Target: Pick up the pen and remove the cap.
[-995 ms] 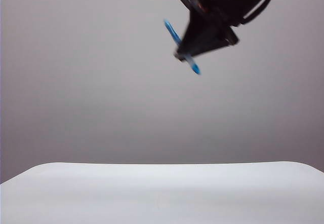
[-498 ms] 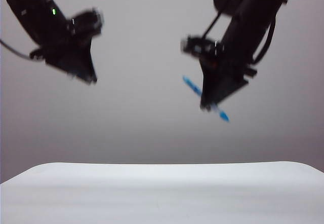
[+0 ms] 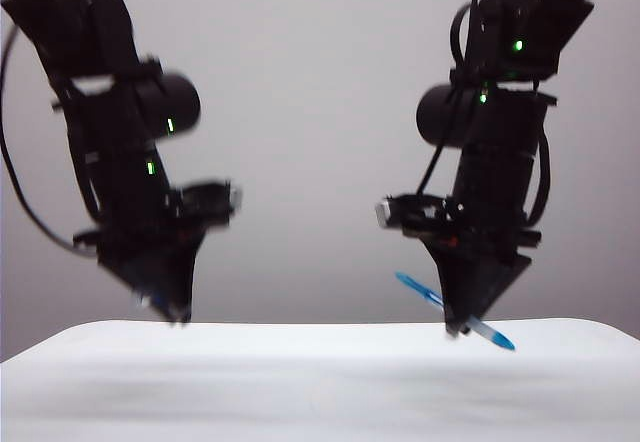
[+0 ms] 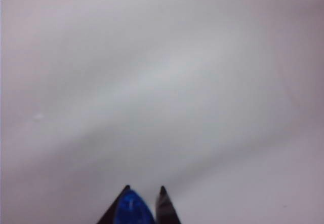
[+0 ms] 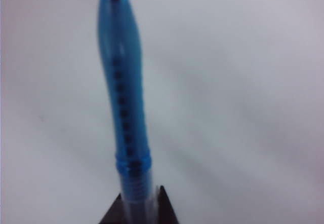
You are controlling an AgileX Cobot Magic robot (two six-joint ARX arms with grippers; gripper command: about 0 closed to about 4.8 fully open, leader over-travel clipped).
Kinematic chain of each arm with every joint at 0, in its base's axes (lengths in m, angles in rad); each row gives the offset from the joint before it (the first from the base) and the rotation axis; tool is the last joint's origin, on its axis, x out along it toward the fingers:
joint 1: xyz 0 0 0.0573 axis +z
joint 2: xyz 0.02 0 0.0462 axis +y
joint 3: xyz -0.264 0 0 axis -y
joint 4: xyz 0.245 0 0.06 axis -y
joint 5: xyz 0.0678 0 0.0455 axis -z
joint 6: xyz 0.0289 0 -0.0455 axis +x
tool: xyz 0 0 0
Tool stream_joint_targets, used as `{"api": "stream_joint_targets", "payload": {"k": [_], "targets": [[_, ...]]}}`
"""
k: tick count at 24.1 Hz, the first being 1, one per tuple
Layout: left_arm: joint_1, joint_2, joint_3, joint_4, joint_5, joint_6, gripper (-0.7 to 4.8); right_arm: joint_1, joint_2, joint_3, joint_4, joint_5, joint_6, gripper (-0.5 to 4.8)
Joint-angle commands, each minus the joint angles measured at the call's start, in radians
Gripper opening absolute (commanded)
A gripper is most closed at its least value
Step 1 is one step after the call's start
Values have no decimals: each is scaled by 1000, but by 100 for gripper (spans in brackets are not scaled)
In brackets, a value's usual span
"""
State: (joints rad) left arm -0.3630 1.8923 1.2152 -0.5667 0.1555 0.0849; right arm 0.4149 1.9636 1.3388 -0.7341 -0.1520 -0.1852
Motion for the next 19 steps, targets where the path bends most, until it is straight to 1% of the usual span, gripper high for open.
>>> {"api": "stream_joint_targets", "payload": {"k": [1, 6, 11, 13, 15, 16, 17, 18, 19], "targets": [[-13, 51, 3, 15, -31, -10, 48, -15, 17, 3, 2, 5, -2, -1], [-17, 121, 4, 44, -57, -18, 49, -50, 71, 3, 5, 38, -2, -1], [-17, 121, 4, 53, -69, -18, 60, -62, 130, 3, 16, 38, -2, 0], [-18, 121, 4, 58, -69, -18, 96, -62, 143, 2, 23, 34, -2, 3], [-17, 121, 4, 58, -69, -14, 172, -62, 145, -1, 31, 34, -2, 41], [-18, 121, 4, 57, -70, -14, 223, -62, 145, -3, 40, 35, -2, 83], [-18, 121, 4, 56, -69, -14, 244, -62, 145, -3, 43, 35, -2, 103], [-18, 121, 4, 57, -69, -14, 252, -62, 145, -3, 53, 35, 2, 123], [-18, 121, 5, 57, -69, -14, 252, -62, 145, -3, 58, 34, 2, 129]]}}
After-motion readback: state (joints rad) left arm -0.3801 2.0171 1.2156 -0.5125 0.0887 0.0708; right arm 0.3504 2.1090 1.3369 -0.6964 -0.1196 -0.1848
